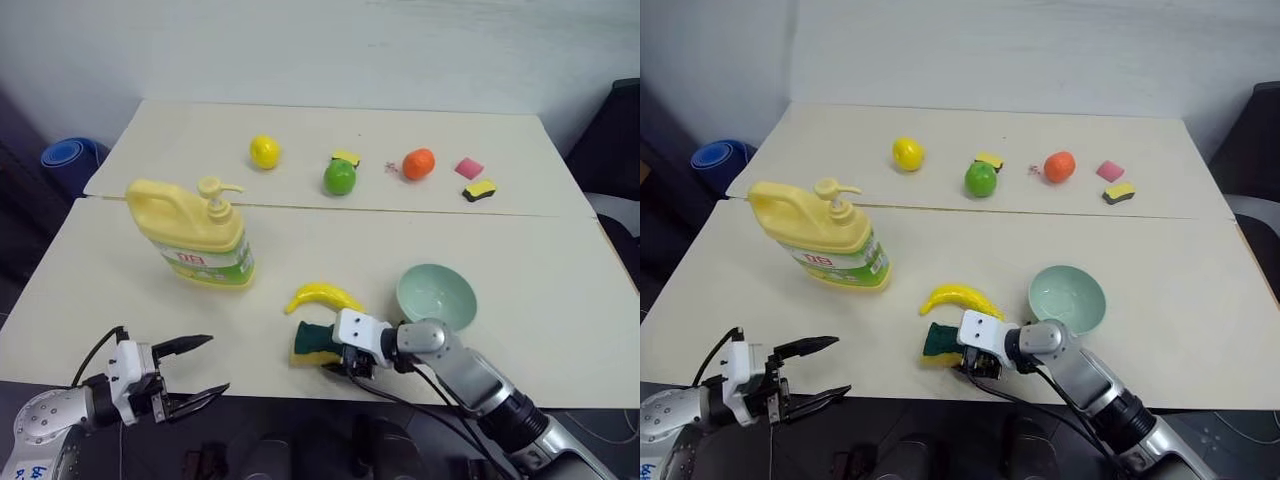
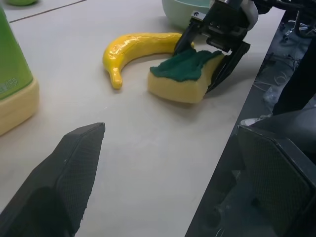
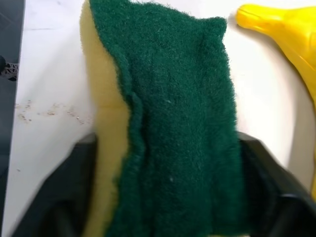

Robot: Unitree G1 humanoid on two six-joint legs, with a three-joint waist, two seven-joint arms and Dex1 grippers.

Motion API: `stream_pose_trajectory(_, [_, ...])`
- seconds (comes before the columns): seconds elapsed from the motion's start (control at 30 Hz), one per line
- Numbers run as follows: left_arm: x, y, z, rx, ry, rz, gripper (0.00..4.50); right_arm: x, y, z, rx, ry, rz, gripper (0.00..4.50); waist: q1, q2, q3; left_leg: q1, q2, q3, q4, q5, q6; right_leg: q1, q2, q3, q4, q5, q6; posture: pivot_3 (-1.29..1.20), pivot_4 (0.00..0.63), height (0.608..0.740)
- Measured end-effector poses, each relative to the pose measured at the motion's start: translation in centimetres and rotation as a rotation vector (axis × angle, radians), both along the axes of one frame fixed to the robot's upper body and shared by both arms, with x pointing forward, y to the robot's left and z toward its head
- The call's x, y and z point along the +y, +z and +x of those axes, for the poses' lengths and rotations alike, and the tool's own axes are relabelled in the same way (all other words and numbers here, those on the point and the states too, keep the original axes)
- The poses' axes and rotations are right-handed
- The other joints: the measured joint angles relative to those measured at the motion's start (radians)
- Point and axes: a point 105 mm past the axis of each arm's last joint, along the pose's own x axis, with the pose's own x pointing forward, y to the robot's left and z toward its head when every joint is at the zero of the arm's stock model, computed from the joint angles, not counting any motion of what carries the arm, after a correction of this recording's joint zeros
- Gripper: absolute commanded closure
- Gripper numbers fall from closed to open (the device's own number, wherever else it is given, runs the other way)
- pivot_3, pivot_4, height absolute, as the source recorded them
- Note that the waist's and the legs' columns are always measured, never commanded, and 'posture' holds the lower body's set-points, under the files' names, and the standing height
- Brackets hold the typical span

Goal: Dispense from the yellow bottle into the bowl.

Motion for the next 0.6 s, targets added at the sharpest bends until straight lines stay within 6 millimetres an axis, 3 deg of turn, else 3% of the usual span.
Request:
stream_pose_trajectory(0.17, [-0.6, 0.4, 0.5, -0.019, -0.026, -0.009, 0.0, 0.0, 1.0, -1.0, -0.01, 0.064, 0.093, 3.59, 0.001, 0.001, 0.001, 0.0, 0.001, 0.0, 0.0, 0.0, -0.001, 0.0, 0.001, 0.0, 0.0, 0.0, -0.001, 0.0, 0.15, 0.74])
stream_pose_trajectory(0.27, [-1.1, 0.8, 1.0, -0.029, -0.043, -0.028, 0.0, -0.6, 4.3, -1.8, -0.058, 0.12, 0.24, 4.48, 0.003, 0.002, 0.001, -0.001, 0.001, 0.0, 0.0, 0.0, 0.0, 0.0, 0.001, 0.0, 0.0, 0.001, -0.001, 0.0, 0.15, 0.74])
stream_pose_trajectory(0.33, [-1.6, 1.3, 1.4, -0.049, -0.063, -0.038, 0.0, -2.0, 7.4, -1.8, -0.118, 0.101, 0.352, 4.48, 0.006, 0.001, 0.001, -0.001, 0.001, 0.0, 0.0, 0.0, 0.0, 0.0, 0.001, 0.001, -0.001, 0.001, 0.0, 0.0, 0.15, 0.74])
stream_pose_trajectory(0.43, [-2.7, 2.1, 2.0, -0.075, -0.106, -0.056, 0.0, -6.1, 11.1, -0.8, -0.209, -0.023, 0.428, 4.48, 0.008, 0.001, 0.001, 0.0, 0.0, 0.001, 0.0, 0.0, 0.0, 0.001, 0.001, 0.001, -0.001, 0.001, 0.0, 0.0, 0.15, 0.74])
stream_pose_trajectory(0.53, [-3.5, 2.6, 2.5, -0.072, -0.126, -0.089, 0.0, -10.9, 12.9, 0.1, -0.29, -0.167, 0.376, 4.48, 0.007, 0.001, 0.001, 0.0, 0.001, 0.001, 0.0, 0.0, 0.0, 0.001, 0.001, 0.002, -0.001, 0.001, 0.0, 0.0, 0.15, 0.74])
stream_pose_trajectory(0.6, [-4.9, 3.9, 3.0, -0.082, -0.17, -0.134, 0.0, -16.6, 12.9, 1.3, -0.344, -0.336, 0.257, 4.48, 0.013, 0.001, 0.001, 0.0, 0.0, 0.002, 0.0, 0.0, 0.001, 0.002, 0.0, 0.002, -0.002, 0.002, 0.0, 0.0, 0.15, 0.74])
